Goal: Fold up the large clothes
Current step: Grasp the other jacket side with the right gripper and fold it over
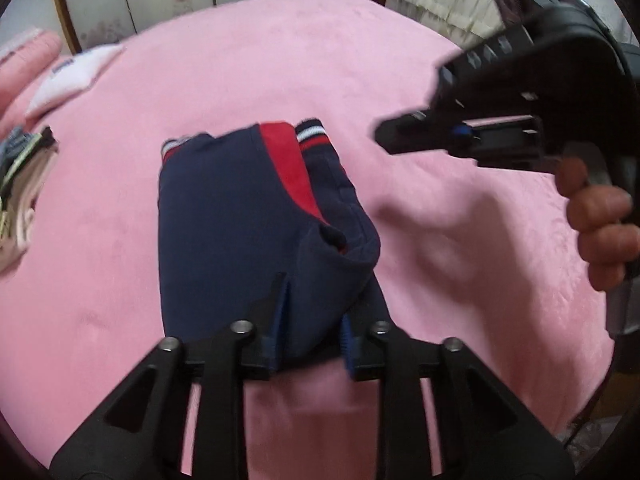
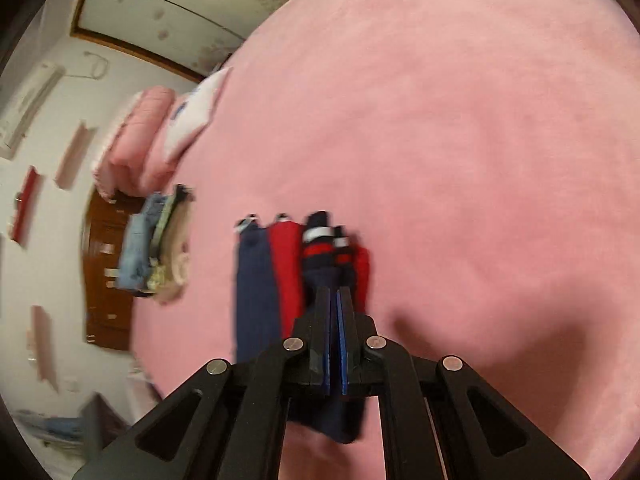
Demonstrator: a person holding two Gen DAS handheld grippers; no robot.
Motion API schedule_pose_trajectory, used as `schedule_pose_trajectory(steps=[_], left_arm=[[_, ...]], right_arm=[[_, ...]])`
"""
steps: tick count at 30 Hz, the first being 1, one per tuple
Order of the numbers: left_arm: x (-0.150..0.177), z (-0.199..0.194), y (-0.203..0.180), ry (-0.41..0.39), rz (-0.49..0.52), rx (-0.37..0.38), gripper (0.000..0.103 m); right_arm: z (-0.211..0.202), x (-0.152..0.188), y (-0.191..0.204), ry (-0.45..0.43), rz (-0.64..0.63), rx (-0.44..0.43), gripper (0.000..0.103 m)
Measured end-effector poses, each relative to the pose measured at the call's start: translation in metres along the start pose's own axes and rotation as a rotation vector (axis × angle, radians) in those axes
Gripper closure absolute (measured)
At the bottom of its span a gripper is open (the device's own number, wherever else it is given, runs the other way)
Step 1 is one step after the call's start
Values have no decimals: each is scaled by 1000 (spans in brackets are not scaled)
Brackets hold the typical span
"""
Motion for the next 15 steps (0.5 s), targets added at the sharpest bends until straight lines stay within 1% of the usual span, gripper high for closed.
schedule_pose_trajectory(steps=[1, 2, 3, 4, 7, 8, 9, 11, 12, 13, 14, 15], left_arm=[[1, -2, 1, 21, -12, 27, 60], [6, -3, 2, 30, -29, 42, 52], [8, -7, 8, 41, -68, 51, 50], [10, -11, 13, 49, -104, 54, 48], [15, -22, 35, 65, -204, 88, 47], [16, -26, 46, 70, -250, 89, 46], [18, -29, 51, 67, -275, 85, 46], [19, -34, 64, 56, -322, 71, 46], [19, -37, 71, 50, -344, 60, 46], [19, -38, 75, 46, -357, 52, 46], [20, -40, 80, 45, -370, 42, 46], [16, -39, 88, 44, -383, 31, 46]], right_arm=[[4, -5, 3, 19, -2, -15, 92], [10, -5, 11, 38, -6, -21, 85], [17, -6, 16, 63, -20, -21, 83], [28, -14, 29, 72, -30, -13, 83], [53, -12, 46, 115, -65, 16, 83], [59, -13, 49, 133, -71, 19, 82], [69, -14, 52, 159, -76, 27, 81], [91, -14, 55, 190, -82, 57, 69], [100, -14, 56, 204, -89, 74, 68], [109, -12, 58, 213, -106, 89, 68], [110, -13, 59, 206, -128, 105, 73], [110, -14, 61, 193, -156, 131, 80]])
Point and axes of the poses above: each gripper's, at about its wrist camera, not at the fingertips, and z roughly the way its jaws point, y to its left, x to its underside, the point moved 6 cm from there along z, roughly the way its jaws point, and after that the axes turned 12 degrees about y, right-handed, at the moved point
